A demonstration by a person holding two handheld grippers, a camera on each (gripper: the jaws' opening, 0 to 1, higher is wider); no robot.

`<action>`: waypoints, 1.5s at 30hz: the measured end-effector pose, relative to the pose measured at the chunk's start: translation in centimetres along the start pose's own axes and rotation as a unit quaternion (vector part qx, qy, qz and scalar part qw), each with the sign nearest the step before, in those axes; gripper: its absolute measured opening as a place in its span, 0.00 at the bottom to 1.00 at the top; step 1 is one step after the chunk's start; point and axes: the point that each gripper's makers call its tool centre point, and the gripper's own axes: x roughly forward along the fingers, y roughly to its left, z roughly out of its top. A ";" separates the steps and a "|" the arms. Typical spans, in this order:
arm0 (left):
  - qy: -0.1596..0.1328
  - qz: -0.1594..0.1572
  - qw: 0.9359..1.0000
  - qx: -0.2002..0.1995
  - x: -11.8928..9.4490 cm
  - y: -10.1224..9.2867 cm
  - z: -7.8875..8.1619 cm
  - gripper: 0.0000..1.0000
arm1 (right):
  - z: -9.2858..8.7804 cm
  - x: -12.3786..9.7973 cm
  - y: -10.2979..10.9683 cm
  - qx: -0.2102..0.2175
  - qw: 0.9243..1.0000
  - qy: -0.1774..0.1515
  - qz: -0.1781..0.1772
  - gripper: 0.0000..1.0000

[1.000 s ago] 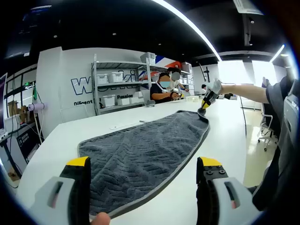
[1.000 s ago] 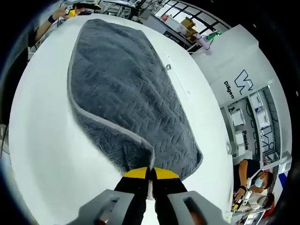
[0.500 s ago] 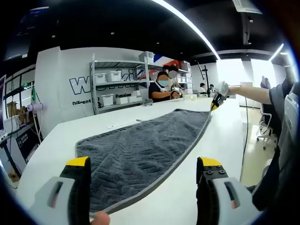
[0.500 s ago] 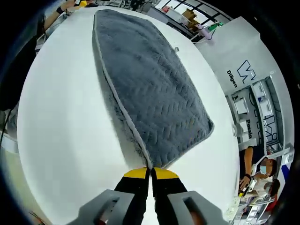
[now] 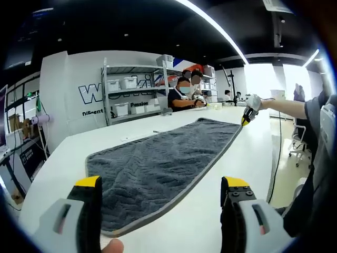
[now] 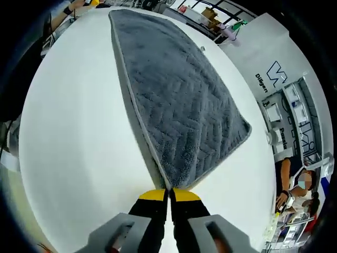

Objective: Fold the towel on the table until its edges align and the towel forms a compact rectangular stack.

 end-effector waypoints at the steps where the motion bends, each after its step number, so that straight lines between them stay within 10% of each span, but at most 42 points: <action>1: 0.000 0.000 1.000 0.000 0.0 0.0 0.0 0.98 | 0.2 -0.1 0.2 0.002 1.000 -0.003 -0.003 0.03; 26: 0.008 0.004 1.000 -0.001 -0.3 -0.1 -0.4 0.98 | 2.1 -2.0 2.7 0.091 0.993 -0.070 -0.034 0.17; 37: 0.011 0.003 1.000 -0.007 0.0 -0.3 -0.7 0.98 | 4.1 -4.8 0.1 0.247 0.937 -0.236 -0.073 0.26; 45: 0.014 0.007 1.000 -0.017 0.2 -0.3 -1.0 0.98 | 6.5 -5.9 0.2 0.294 0.905 -0.295 -0.089 0.40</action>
